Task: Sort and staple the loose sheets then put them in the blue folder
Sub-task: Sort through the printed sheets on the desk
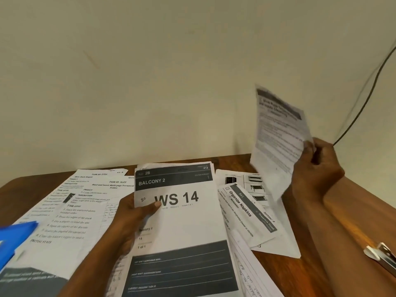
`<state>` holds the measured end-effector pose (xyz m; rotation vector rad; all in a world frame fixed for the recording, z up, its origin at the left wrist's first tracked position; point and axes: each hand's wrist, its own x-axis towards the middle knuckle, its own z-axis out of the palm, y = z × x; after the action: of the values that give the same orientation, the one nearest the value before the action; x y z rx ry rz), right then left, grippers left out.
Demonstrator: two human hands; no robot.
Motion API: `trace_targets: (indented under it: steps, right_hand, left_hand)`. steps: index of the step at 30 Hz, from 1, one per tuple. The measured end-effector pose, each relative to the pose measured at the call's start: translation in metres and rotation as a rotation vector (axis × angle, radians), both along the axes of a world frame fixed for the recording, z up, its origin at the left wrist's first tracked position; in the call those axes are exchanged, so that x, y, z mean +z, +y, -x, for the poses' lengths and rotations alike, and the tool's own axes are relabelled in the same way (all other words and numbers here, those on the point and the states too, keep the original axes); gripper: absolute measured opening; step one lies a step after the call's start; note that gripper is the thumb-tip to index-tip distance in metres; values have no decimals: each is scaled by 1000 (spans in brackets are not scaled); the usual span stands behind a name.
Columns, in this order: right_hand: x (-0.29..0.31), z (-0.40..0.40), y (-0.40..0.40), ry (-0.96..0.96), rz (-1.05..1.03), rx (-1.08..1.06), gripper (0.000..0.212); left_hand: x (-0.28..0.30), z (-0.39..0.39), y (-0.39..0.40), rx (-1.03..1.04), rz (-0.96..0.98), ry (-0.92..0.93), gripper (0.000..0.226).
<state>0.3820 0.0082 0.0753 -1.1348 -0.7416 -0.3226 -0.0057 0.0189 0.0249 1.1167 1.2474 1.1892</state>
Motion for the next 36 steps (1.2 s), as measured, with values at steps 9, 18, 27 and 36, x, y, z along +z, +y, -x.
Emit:
trace_targets:
  steps: [9, 18, 27, 36]
  right_hand:
    - [29, 48, 4, 368, 269, 800, 10]
    - [27, 62, 0, 481, 695, 1186, 27]
    - [24, 81, -7, 291, 936, 1203, 25]
    - [62, 103, -28, 80, 790, 995, 35]
  left_hand:
    - [16, -1, -10, -59, -95, -56, 28]
    - [16, 0, -7, -98, -97, -110, 45]
    - [19, -2, -8, -91, -131, -147, 49]
    - [48, -16, -19, 1, -240, -172, 59]
